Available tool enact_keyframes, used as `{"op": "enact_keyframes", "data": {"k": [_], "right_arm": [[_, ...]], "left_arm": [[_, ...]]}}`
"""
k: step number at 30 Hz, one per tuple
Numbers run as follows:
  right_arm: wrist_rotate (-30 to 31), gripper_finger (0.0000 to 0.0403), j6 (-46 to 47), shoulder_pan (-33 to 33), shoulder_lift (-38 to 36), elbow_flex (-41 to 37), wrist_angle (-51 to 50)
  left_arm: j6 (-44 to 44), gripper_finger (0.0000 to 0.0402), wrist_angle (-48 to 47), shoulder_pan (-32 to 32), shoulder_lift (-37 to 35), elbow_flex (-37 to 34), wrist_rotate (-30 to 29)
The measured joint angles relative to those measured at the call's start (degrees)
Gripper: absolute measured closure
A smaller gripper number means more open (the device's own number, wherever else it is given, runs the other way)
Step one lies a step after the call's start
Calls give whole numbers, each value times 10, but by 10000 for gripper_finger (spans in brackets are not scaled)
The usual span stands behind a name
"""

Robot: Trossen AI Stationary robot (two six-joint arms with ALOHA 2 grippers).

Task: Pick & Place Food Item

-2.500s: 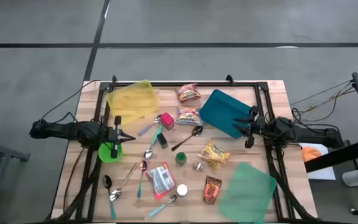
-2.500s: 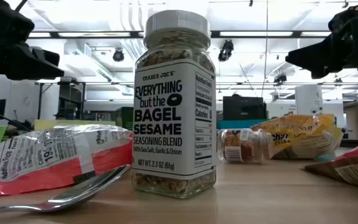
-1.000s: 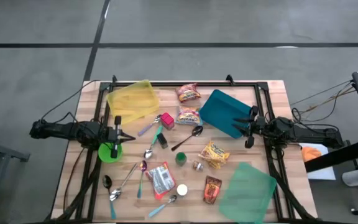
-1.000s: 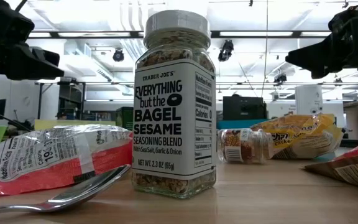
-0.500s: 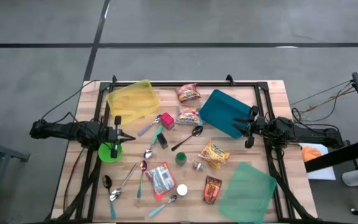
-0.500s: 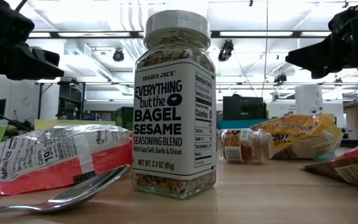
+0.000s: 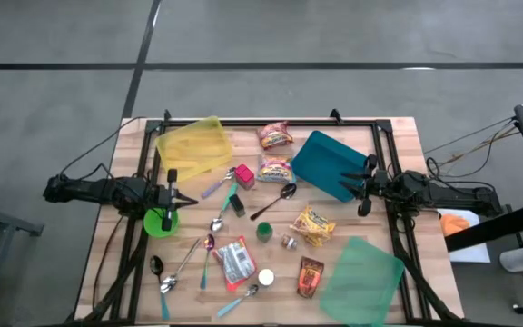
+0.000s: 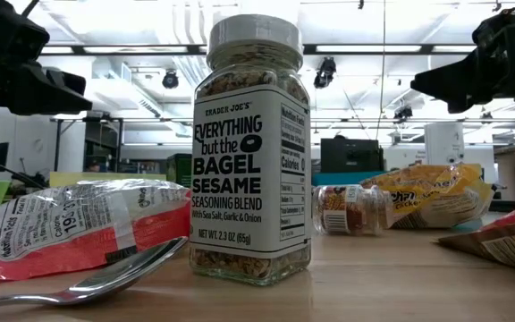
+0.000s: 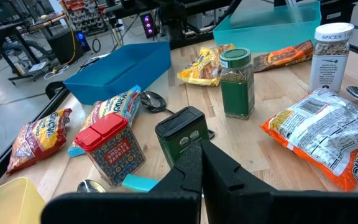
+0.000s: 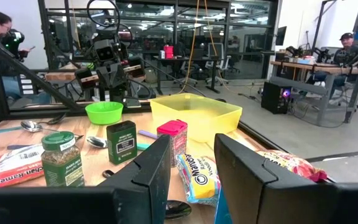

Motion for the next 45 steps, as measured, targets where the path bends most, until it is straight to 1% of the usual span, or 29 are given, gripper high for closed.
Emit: {"op": "enact_keyframes", "data": {"k": [5, 12, 16, 18, 23, 26, 27, 29, 31, 32, 35, 38, 40, 42, 45], "right_arm": [[0, 282, -4, 0, 0, 0, 0], [1, 282, -101, 0, 0, 0, 0], [1, 282, -123, 0, 0, 0, 0], [1, 282, -104, 0, 0, 0, 0], [4, 282, 49, 0, 0, 0, 21], [2, 282, 98, 0, 0, 0, 27], [-7, 282, 119, 0, 0, 0, 26], [-46, 282, 151, 0, 0, 0, 25], [-89, 282, 160, 0, 0, 0, 26], [-101, 282, 163, 0, 0, 0, 25], [-103, 282, 165, 0, 0, 0, 35], [-104, 282, 151, 0, 0, 0, 49], [-105, 282, 124, 0, 0, 0, 62], [-106, 282, 82, 0, 0, 0, 81], [-106, 282, -25, 0, 0, 0, 122]], "left_arm": [[0, 401, 0, 0, 0, 0, 0], [0, 401, 0, 0, 0, 0, 0], [0, 401, 0, 0, 0, 0, 0], [0, 401, 0, 0, 0, 0, 0], [0, 401, 0, 0, 0, 0, 0], [0, 401, 0, 0, 0, 0, 0], [0, 401, 0, 0, 0, 0, 0], [0, 401, 0, 0, 0, 0, 0], [0, 401, 0, 0, 0, 0, 0], [0, 401, 0, 0, 0, 0, 0], [0, 401, 0, 0, 0, 0, 0], [0, 401, 0, 0, 0, 0, 0], [0, 401, 0, 0, 0, 0, 0], [0, 401, 0, 0, 0, 0, 0], [0, 401, 0, 0, 0, 0, 0]]}}
